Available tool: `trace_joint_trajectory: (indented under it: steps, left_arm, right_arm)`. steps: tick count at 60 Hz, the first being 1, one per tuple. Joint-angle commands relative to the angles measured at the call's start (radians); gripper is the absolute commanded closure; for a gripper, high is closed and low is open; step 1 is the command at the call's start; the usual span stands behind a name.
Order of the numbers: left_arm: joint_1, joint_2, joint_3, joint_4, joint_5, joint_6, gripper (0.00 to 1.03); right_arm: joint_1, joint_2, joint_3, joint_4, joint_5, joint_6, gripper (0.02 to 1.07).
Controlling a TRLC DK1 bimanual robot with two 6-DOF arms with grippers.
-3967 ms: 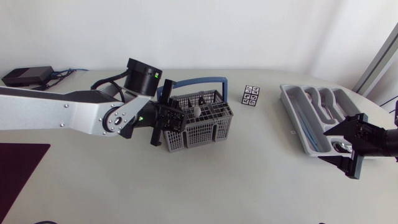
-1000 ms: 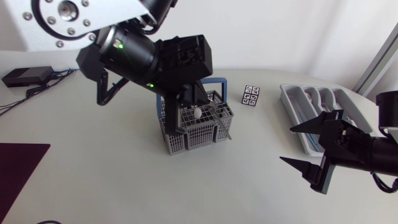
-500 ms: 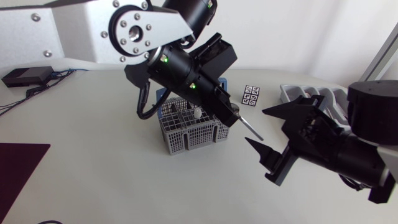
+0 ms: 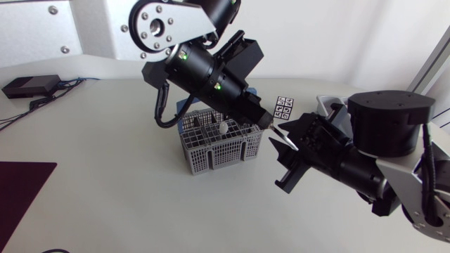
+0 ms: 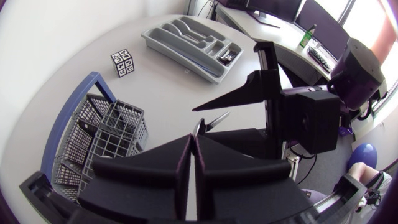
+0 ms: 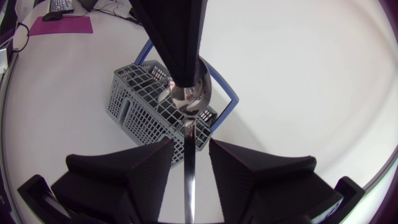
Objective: Transfer all utensils from the basket to the drawer tray.
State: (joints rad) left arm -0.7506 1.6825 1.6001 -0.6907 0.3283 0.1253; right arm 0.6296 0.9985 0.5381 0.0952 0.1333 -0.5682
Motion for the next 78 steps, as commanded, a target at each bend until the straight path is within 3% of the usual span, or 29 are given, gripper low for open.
trace_joint_trajectory:
  steps: [1, 19, 24, 43, 51, 57, 69, 78]
  left_arm:
    - [0.005, 0.016, 0.026, -0.009, 0.015, -0.029, 1.0]
    - [0.007, 0.014, 0.027, -0.009, 0.017, -0.029, 0.99]
    - [0.013, 0.011, 0.031, -0.006, 0.017, -0.036, 0.83]
    - [0.05, -0.006, 0.103, 0.026, 0.017, -0.065, 0.37]
    - [0.099, -0.049, 0.138, 0.109, 0.017, -0.096, 0.32]
    - [0.138, -0.053, 0.161, 0.114, 0.014, -0.101, 0.32]
    - [0.165, -0.064, 0.072, 0.114, -0.037, -0.042, 0.32]
    - [0.165, -0.102, -0.04, 0.172, -0.095, 0.005, 0.3]
  right_arm:
    - [0.009, 0.025, 0.017, 0.024, 0.015, 0.018, 0.9]
    - [0.007, 0.063, 0.04, 0.02, 0.008, 0.018, 1.01]
    - [0.007, 0.058, 0.037, 0.009, -0.009, 0.018, 1.01]
    - [-0.008, 0.052, 0.019, -0.041, -0.067, 0.021, 1.01]
    - [-0.07, 0.04, 0.011, -0.089, -0.166, 0.011, 1.01]
    - [-0.171, 0.037, 0.006, -0.132, -0.268, -0.032, 1.01]
    - [-0.542, 0.065, 0.016, -0.23, -0.567, -0.259, 1.01]
    - [-0.798, 0.206, 0.083, -0.327, -0.722, -0.506, 1.01]
